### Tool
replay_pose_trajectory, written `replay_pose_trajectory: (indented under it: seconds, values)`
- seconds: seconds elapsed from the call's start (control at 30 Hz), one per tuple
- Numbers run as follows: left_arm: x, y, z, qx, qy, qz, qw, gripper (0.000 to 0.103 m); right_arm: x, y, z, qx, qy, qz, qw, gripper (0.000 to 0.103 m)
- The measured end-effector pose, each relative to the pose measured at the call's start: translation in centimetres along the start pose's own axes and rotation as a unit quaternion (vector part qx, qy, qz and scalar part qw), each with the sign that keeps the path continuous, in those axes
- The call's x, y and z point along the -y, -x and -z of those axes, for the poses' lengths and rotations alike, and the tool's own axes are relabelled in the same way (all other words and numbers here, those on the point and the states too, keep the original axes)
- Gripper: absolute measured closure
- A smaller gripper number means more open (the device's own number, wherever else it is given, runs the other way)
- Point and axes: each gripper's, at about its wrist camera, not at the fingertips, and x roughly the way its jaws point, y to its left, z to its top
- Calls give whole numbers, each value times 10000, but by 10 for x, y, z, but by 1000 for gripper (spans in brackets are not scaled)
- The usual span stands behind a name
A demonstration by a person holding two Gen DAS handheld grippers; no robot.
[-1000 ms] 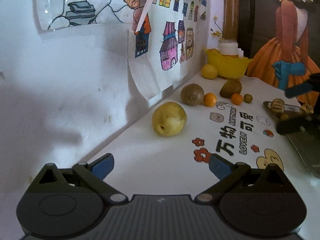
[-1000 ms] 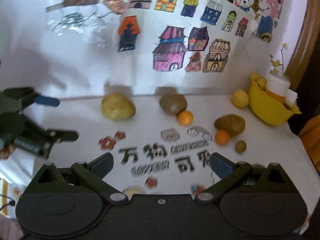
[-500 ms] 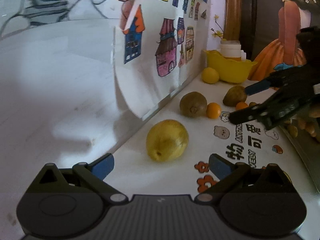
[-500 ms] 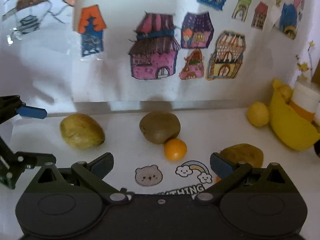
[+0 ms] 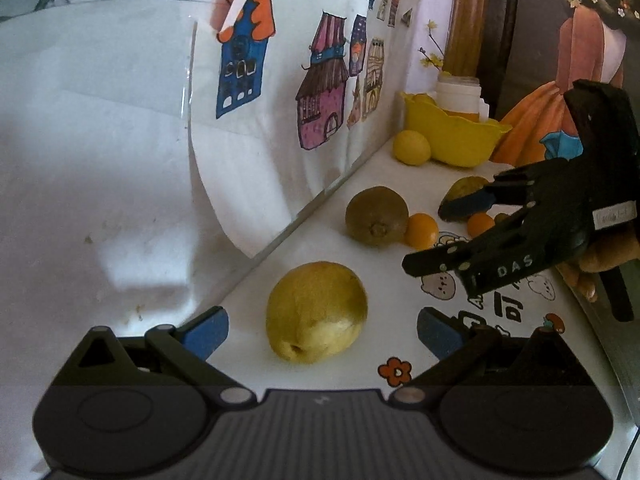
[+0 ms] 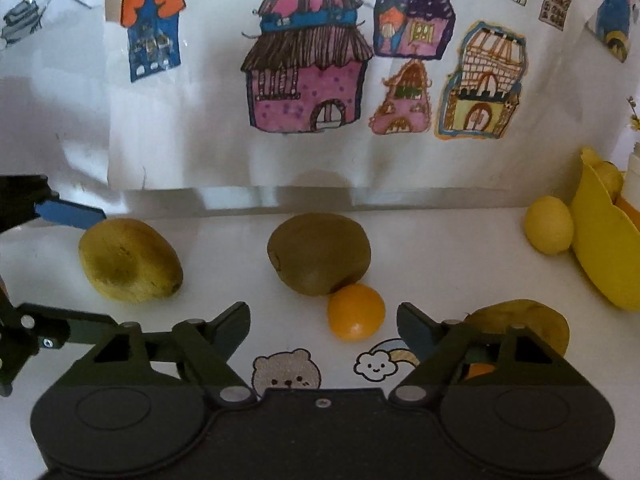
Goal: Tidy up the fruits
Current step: 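Close the left tool on the yellow pear while the right tool grasps an orange, then carry the pear and the orange over the metal tray with both tools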
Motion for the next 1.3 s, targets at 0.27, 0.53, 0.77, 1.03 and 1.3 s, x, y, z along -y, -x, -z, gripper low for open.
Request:
replay_pose_trajectory:
  seconds: [0.27, 0.53, 0.77, 1.03, 1.3]
  values:
    - [-3, -8, -4, 25, 204, -35, 9998, 8, 8, -12, 1, -41, -172, 27, 9998, 34]
    - [-6, -17, -6, -51, 447, -29, 9990, 16, 16, -22, 13, 28, -350, 8, 9994, 50]
    - [-4, -23, -8, -39, 512, -51, 9987, 28, 18, -20, 20, 92, -363, 144, 9992, 60]
    - [1, -25, -8, -69, 429, -180, 9989, 39, 16, -16, 22, 1, -450, 268, 9986, 66]
    - [4, -28, -10, -62, 396, -246, 9989, 40, 17, -15, 24, 58, -612, 273, 9977, 67]
